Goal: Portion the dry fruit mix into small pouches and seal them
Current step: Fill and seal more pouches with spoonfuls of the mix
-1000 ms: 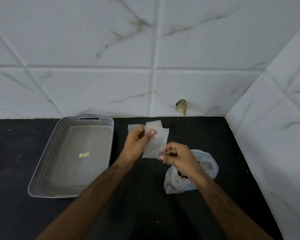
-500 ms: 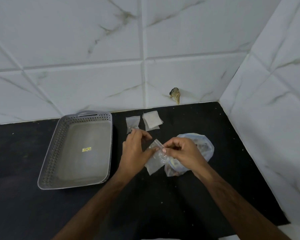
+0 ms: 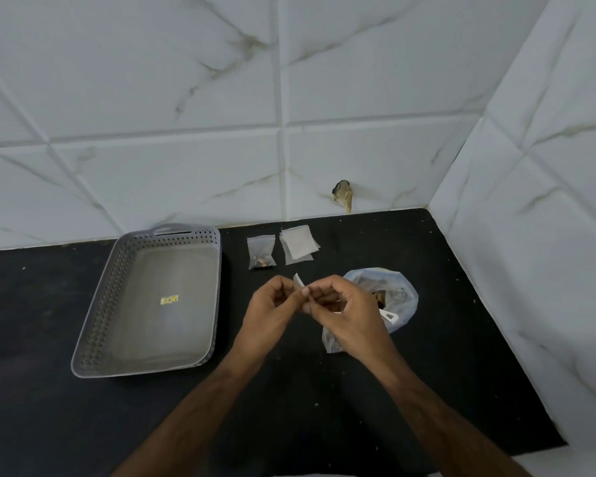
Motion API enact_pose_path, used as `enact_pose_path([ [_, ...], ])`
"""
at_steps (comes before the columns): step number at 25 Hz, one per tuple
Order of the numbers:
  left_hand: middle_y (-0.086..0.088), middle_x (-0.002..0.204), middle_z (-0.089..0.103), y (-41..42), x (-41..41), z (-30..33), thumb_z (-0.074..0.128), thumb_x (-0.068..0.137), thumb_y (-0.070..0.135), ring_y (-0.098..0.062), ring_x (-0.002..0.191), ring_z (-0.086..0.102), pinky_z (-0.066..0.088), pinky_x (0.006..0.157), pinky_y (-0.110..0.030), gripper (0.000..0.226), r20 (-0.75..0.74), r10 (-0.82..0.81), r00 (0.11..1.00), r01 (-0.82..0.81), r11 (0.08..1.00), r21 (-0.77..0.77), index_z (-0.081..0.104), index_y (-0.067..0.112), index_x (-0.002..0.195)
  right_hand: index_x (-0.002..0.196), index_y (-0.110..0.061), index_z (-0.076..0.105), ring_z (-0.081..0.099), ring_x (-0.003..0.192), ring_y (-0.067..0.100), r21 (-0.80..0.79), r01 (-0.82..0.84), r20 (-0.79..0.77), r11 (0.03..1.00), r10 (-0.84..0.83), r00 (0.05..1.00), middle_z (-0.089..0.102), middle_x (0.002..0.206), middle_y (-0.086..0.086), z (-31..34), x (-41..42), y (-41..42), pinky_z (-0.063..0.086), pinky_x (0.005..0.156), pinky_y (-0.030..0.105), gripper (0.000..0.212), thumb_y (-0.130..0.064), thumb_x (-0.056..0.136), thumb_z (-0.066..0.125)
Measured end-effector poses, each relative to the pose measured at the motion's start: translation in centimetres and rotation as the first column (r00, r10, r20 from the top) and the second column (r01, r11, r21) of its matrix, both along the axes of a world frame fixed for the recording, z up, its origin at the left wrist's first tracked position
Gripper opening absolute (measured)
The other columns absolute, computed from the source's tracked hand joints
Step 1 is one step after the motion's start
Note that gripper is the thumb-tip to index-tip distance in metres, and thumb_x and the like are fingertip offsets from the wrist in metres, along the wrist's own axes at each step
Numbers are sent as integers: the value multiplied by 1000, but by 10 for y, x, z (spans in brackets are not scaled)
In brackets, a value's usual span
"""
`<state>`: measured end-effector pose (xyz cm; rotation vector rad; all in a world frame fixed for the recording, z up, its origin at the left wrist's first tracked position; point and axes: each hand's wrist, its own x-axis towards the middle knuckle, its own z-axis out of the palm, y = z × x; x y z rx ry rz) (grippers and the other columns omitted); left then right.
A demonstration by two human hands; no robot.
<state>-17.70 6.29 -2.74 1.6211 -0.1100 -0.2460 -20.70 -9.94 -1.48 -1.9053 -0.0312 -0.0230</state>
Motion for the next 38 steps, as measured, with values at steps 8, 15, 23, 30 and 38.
enact_pose_path([
  [8,-9,84,73,7,-3,0,68,95,13,-21,81,71,57,77,-30,7,56,-51,997,51,999,6,69,6,94,99,-18,76,73,89,6,66,40,-52,997,-36,998,76,90,-9,2,-1,-5,58,79,23,11,-13,90,74],
  [15,2,72,69,1,-6,9,77,84,15,-6,63,62,52,60,-23,12,119,45,992,-83,939,335,68,13,77,92,-16,75,70,81,4,-131,63,54,989,-57,997,73,82,-9,1,-1,-3,59,74,23,4,-15,88,75],
  [23,1,72,69,-3,-6,18,78,84,20,-4,61,59,50,57,-19,15,7,36,999,-35,901,432,67,12,79,90,-17,70,65,76,6,-302,91,227,949,-21,974,67,82,-9,-13,-7,5,57,70,27,6,-20,87,75],
  [30,-5,76,71,0,-15,19,72,85,19,-18,69,65,55,69,-35,13,-120,-19,993,72,890,451,66,7,83,92,-18,62,61,75,5,-380,158,298,911,-42,954,62,83,-9,-9,4,-11,55,69,24,11,-11,89,72],
  [38,-2,72,68,-4,-14,23,69,83,23,-12,62,59,54,69,-38,12,-41,-31,999,46,898,438,65,14,77,94,-11,75,69,87,21,-681,117,406,723,240,882,70,95,6,-14,9,-19,61,76,36,32,3,67,85],
])
